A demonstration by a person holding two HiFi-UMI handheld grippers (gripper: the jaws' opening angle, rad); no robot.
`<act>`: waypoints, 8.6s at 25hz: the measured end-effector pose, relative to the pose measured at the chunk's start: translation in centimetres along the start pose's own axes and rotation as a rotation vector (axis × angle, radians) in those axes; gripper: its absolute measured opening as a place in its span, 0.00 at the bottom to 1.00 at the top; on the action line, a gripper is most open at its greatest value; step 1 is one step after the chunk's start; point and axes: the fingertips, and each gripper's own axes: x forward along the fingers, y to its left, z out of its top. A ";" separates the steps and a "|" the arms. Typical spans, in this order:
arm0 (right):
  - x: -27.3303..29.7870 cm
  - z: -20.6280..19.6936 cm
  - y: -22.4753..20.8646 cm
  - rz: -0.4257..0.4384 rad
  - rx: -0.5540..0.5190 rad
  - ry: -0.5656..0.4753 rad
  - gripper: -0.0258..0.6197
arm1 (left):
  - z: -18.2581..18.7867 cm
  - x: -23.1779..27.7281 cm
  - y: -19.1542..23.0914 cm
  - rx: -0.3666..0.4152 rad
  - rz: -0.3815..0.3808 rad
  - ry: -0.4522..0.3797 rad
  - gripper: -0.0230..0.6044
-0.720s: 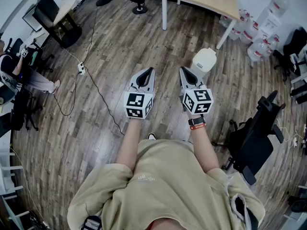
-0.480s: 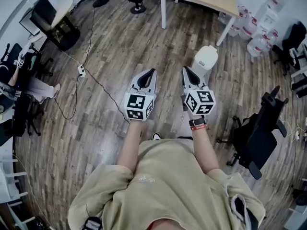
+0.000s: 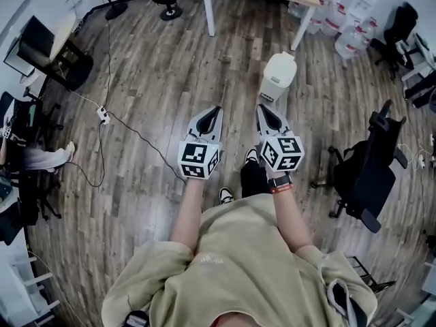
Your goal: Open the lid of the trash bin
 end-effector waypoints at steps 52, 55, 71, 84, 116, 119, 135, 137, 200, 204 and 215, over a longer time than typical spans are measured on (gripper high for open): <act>30.7 -4.2 -51.6 -0.521 0.430 0.117 0.06 | -12.3 66.2 -1.5 0.067 -0.574 0.450 0.08; 32.4 -6.3 -54.0 -0.530 0.452 0.137 0.06 | -15.1 69.0 -1.4 0.055 -0.576 0.495 0.08; 38.6 -20.1 -62.8 -0.527 0.507 0.271 0.06 | -30.4 77.4 -0.5 0.036 -0.584 0.644 0.08; 45.6 -33.7 -66.6 -0.456 0.522 0.417 0.06 | -40.1 81.4 2.6 0.027 -0.605 0.653 0.07; 51.1 -51.4 -72.7 -0.495 0.641 0.690 0.06 | -52.6 87.3 5.8 -0.010 -0.658 0.736 0.07; 51.2 -51.4 -72.7 -0.488 0.624 0.702 0.06 | -52.6 87.6 5.8 -0.013 -0.656 0.736 0.08; 51.0 -51.9 -72.6 -0.477 0.628 0.728 0.06 | -53.7 87.3 5.6 -0.008 -0.648 0.763 0.08; 51.1 -51.9 -72.6 -0.474 0.624 0.726 0.06 | -53.9 87.2 5.8 -0.008 -0.645 0.768 0.08; 23.1 10.6 -50.6 -0.551 0.035 0.060 0.06 | 1.8 62.1 -3.8 0.076 -0.462 0.201 0.07; 21.4 13.6 -49.9 -0.550 0.005 -0.039 0.06 | 4.5 61.0 -5.1 0.102 -0.464 0.126 0.07; 19.3 16.1 -48.2 -0.571 -0.035 -0.147 0.06 | 7.9 58.7 -5.7 0.118 -0.439 0.015 0.07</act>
